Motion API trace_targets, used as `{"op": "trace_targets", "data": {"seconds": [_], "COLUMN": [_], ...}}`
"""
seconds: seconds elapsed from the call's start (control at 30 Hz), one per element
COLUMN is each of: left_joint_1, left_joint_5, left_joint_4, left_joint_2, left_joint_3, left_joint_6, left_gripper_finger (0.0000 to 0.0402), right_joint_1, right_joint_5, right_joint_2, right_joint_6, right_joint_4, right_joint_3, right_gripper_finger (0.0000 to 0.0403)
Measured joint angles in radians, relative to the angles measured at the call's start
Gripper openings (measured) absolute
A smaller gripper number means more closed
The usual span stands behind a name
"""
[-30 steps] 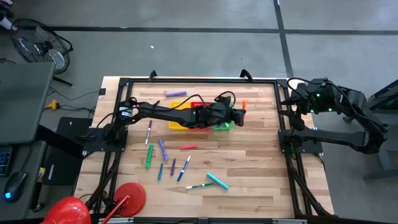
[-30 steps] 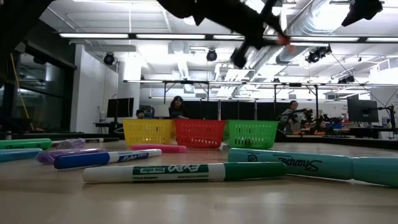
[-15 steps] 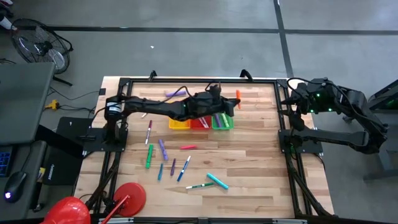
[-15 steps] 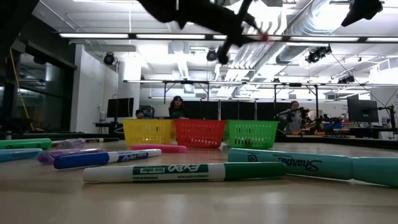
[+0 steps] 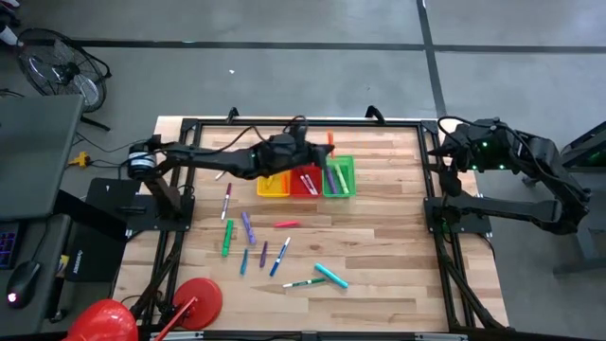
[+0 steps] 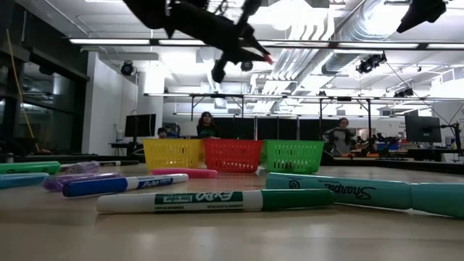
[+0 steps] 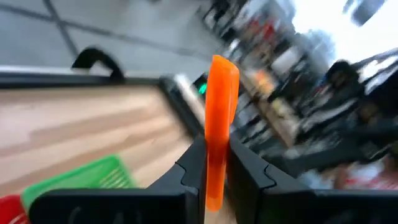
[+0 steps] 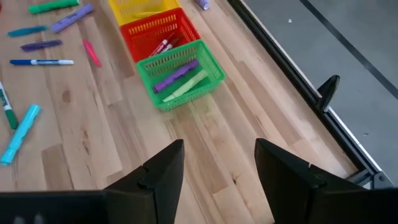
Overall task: Pick & Place Markers
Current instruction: Put the orange pen into the yellow bin
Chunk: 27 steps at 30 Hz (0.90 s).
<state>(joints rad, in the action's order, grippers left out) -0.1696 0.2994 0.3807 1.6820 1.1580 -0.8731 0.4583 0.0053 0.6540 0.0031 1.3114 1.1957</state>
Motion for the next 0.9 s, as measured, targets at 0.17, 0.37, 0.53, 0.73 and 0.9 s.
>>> {"op": "trace_targets", "data": {"seconds": [0.17, 0.37, 0.53, 0.73, 0.9], "left_joint_1": [-0.001, -0.002, -0.002, -0.074, -0.169], "left_joint_5": [0.048, 0.072, 0.064, -0.043, -0.196], "left_joint_4": [-0.030, -0.239, -0.443, -0.830, -0.980], "left_joint_2": [-0.081, -0.134, -0.182, -0.234, -0.232], "left_joint_3": [-0.160, -0.252, -0.244, -0.149, -0.058], "left_joint_6": [-0.110, -0.303, -0.347, -0.388, -0.309], "left_gripper_finger": [0.0042, 0.0042, 0.0042, 0.0042, 0.0042], "right_joint_1": [0.000, 0.000, 0.000, 0.000, 0.000], "right_joint_5": [0.021, 0.023, 0.050, 0.054, 0.052], "right_joint_2": [0.003, 0.013, 0.026, 0.046, 0.072], "right_joint_6": [0.021, 0.048, 0.067, 0.069, 0.069], "right_joint_4": [0.000, -0.008, -0.010, -0.026, -0.057], "right_joint_3": [0.000, 0.000, 0.000, 0.000, 0.000], "right_gripper_finger": [0.0186, 0.0186, 0.0186, 0.0186, 0.0186]}}
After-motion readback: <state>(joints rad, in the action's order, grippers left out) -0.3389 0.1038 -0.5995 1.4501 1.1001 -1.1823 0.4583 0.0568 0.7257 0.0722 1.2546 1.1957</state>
